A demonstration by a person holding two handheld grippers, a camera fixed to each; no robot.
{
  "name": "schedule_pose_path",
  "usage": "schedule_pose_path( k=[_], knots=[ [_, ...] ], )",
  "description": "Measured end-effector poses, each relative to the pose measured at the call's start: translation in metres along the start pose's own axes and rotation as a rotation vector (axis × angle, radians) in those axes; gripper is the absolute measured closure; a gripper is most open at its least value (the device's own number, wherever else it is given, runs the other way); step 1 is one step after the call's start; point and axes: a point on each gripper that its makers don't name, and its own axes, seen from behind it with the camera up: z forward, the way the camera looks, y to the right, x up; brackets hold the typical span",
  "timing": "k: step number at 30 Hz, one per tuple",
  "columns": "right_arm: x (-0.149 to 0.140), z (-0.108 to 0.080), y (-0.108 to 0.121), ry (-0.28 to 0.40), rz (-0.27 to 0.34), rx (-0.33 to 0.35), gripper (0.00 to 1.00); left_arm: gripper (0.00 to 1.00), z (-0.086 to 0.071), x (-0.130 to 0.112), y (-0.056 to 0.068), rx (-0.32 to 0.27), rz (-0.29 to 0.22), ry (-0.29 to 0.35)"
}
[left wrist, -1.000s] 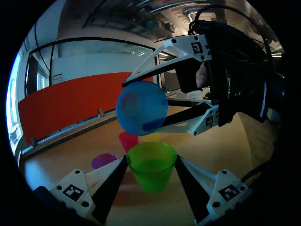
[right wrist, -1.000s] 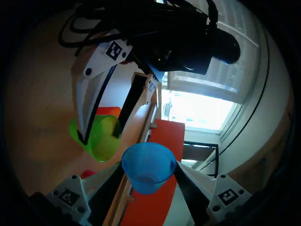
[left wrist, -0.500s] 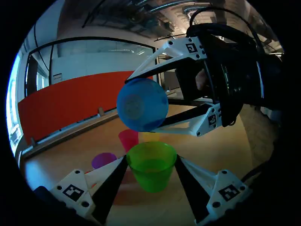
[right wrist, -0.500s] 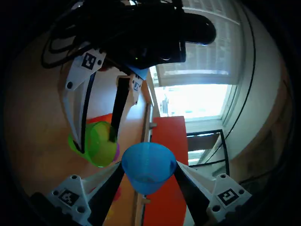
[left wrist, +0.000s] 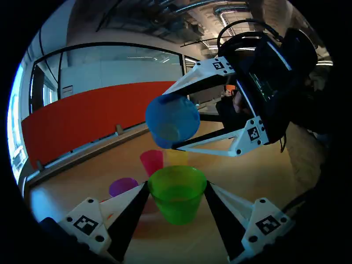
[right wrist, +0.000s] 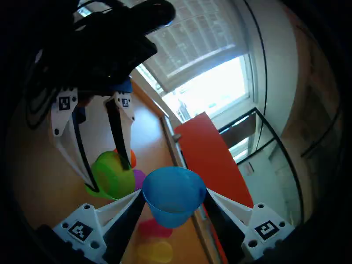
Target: Pour water
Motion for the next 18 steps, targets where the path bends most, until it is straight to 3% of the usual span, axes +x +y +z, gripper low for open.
schedule_pose_path(
  k=[12,18],
  knots=[
    [-0.022,-0.003,-0.003,-0.034,0.388,0.019,0.07,0.11,-0.004,0.002,-0.002,0.01,0.004,-0.006],
    [-0.034,-0.005,-0.011,-0.065,0.534,0.047,0.08,0.11,-0.005,0.0,-0.003,0.012,0.007,-0.014]
  ],
)
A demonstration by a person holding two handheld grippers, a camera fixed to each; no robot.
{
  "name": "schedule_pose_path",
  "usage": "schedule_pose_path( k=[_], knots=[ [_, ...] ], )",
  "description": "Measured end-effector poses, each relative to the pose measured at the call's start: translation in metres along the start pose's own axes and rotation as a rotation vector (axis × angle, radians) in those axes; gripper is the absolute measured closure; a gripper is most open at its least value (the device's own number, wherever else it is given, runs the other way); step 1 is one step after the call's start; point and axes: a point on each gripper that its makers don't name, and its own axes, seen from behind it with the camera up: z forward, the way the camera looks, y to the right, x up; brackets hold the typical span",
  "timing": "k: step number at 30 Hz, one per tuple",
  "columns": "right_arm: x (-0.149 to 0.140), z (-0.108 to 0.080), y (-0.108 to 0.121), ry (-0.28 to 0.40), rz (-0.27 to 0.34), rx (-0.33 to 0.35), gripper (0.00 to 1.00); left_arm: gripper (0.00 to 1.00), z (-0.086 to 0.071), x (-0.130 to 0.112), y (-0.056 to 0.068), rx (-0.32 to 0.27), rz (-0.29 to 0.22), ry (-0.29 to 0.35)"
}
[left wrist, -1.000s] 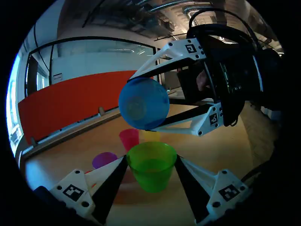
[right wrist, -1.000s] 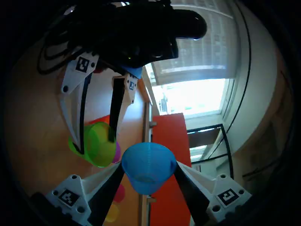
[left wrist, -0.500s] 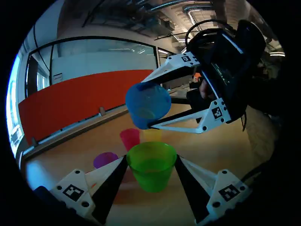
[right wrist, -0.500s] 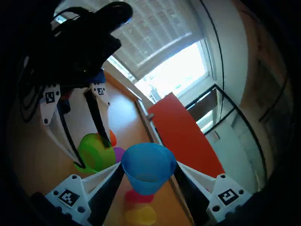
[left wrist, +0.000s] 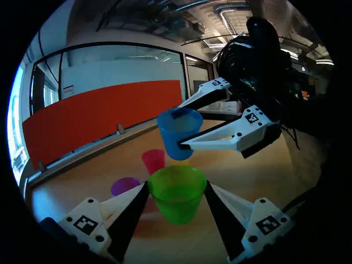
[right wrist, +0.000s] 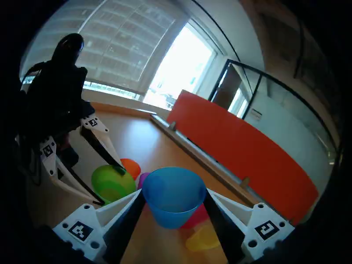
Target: Pour water
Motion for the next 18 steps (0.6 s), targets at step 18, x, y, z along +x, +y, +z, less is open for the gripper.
schedule_pose_path(
  k=[18],
  knots=[
    [-0.023,-0.008,-0.011,-0.066,0.27,0.063,0.07,0.11,0.0,-0.004,-0.003,0.004,-0.001,-0.022]
  ],
)
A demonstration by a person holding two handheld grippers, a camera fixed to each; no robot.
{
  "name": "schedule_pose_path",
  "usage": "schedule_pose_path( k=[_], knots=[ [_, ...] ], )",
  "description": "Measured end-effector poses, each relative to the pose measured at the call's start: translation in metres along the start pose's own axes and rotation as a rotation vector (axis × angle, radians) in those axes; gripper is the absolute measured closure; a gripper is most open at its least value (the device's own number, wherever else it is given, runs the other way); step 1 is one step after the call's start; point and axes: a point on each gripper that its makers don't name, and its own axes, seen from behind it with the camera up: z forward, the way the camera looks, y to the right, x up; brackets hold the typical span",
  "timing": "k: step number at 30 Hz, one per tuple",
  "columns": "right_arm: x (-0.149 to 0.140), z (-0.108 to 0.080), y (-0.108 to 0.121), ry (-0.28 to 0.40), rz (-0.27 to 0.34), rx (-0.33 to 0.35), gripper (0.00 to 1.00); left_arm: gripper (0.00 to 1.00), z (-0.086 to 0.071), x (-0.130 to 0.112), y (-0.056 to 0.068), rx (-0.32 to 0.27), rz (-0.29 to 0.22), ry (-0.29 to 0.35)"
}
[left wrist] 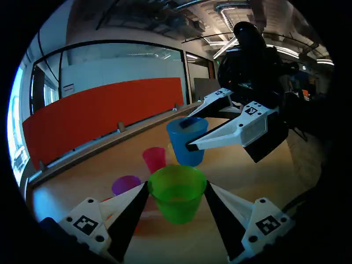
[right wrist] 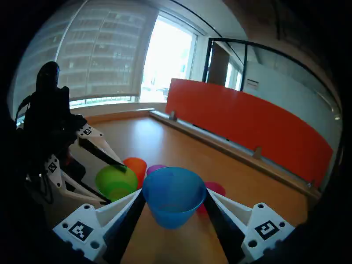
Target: Pour water
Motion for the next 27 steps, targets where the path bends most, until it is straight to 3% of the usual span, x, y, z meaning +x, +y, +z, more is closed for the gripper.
schedule_pose_path(
  k=[7,27],
  knots=[
    [-0.02,0.0,0.003,-0.043,0.065,0.008,0.08,0.11,0.0,-0.007,-0.001,0.0,-0.006,-0.019],
    [-0.074,0.003,0.004,-0.135,0.075,0.017,0.08,0.11,0.012,-0.036,-0.004,0.007,-0.016,-0.092]
  ],
)
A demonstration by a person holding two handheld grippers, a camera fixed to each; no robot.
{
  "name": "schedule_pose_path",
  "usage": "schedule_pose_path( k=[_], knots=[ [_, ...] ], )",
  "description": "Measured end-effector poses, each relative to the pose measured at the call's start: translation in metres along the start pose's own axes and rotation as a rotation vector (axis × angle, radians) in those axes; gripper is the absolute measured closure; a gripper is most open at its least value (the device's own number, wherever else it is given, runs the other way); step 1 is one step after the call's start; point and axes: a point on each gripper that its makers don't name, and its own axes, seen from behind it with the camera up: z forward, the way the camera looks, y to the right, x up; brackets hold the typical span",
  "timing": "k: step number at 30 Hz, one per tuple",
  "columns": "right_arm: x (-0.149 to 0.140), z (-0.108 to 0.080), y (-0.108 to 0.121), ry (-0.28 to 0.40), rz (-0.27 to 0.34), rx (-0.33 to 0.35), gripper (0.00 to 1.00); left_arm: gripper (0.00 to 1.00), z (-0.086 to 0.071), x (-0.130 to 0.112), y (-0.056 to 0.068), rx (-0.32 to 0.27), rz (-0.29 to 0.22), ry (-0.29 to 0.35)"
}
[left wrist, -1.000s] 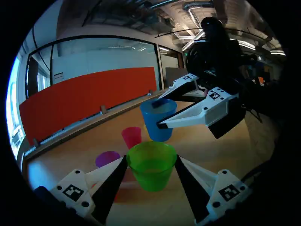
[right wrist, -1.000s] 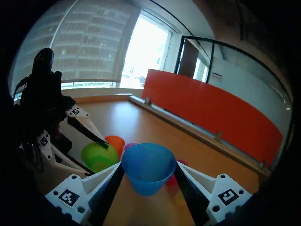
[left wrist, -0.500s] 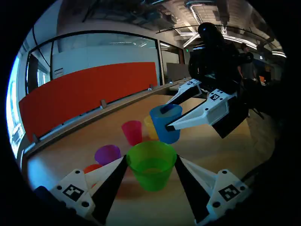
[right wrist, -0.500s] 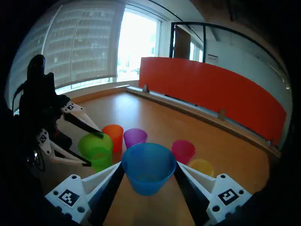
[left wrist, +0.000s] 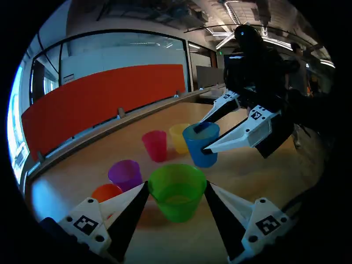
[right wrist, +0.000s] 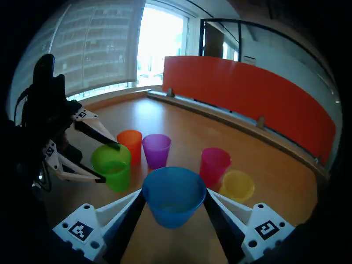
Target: Pour water
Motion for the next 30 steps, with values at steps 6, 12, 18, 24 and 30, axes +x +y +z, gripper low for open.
schedule_pose_path(
  k=[6,12,18,24,30],
  knots=[
    [-0.011,0.005,-0.001,-0.02,0.004,0.007,0.07,0.11,0.004,-0.008,-0.001,-0.001,-0.008,-0.018],
    [-0.019,0.01,0.0,-0.038,0.002,0.011,0.07,0.11,0.006,-0.016,-0.002,-0.002,-0.006,-0.036],
    [-0.026,0.013,-0.001,-0.05,-0.001,0.014,0.08,0.11,0.009,-0.021,-0.004,-0.001,-0.013,-0.046],
    [-0.03,0.017,-0.001,-0.055,-0.001,0.019,0.07,0.11,0.01,-0.026,-0.005,0.001,-0.016,-0.055],
    [-0.034,0.02,-0.003,-0.064,0.002,0.025,0.08,0.11,0.011,-0.031,-0.004,-0.001,-0.015,-0.066]
  ],
)
